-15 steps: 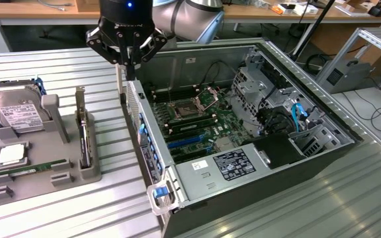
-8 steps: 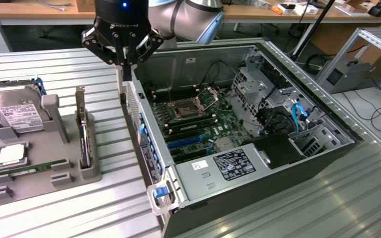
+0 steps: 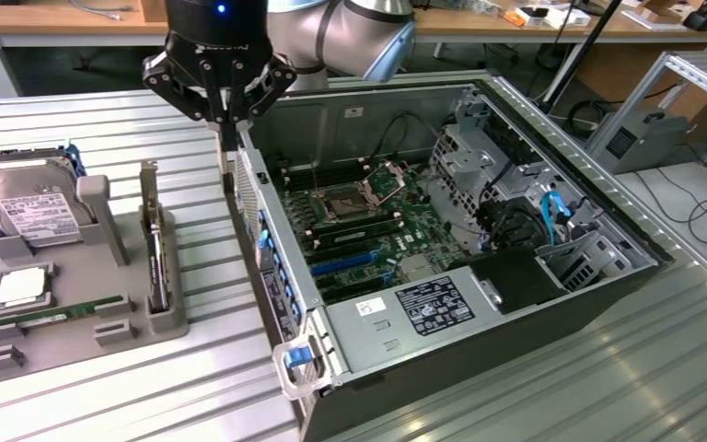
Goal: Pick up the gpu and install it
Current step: 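Reach for the gpu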
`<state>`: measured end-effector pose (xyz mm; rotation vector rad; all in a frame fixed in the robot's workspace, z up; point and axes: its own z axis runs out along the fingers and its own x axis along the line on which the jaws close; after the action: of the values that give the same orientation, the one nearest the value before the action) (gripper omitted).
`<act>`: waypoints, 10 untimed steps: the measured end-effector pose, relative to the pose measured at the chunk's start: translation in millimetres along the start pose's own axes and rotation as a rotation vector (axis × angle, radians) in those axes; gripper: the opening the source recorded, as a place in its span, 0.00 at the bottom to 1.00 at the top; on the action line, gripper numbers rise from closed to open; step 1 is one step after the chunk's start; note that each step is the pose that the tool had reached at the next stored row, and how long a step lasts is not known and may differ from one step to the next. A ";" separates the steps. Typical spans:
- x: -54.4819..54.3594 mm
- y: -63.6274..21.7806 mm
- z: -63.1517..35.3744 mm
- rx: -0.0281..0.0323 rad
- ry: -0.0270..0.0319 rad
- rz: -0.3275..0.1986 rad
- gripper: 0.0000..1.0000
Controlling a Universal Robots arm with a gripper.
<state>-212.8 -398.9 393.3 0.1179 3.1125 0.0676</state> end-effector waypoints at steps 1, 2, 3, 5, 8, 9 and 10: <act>1.0 -0.1 0.0 -0.0001 -0.0001 0.000 0.11; 2.1 -0.1 -0.1 0.0000 0.0000 0.000 0.11; 3.0 -0.2 -0.1 0.0000 0.0000 0.000 0.11; 4.8 -0.4 -0.1 0.0000 0.0000 0.000 0.11; 6.9 -0.5 -0.2 0.0000 0.0000 0.000 0.11; 7.6 -0.6 -0.2 0.0000 0.0000 0.000 0.11; 8.4 -0.6 -0.2 0.0000 0.0000 0.000 0.11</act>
<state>-221.1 -398.9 393.3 0.1180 3.1125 0.0677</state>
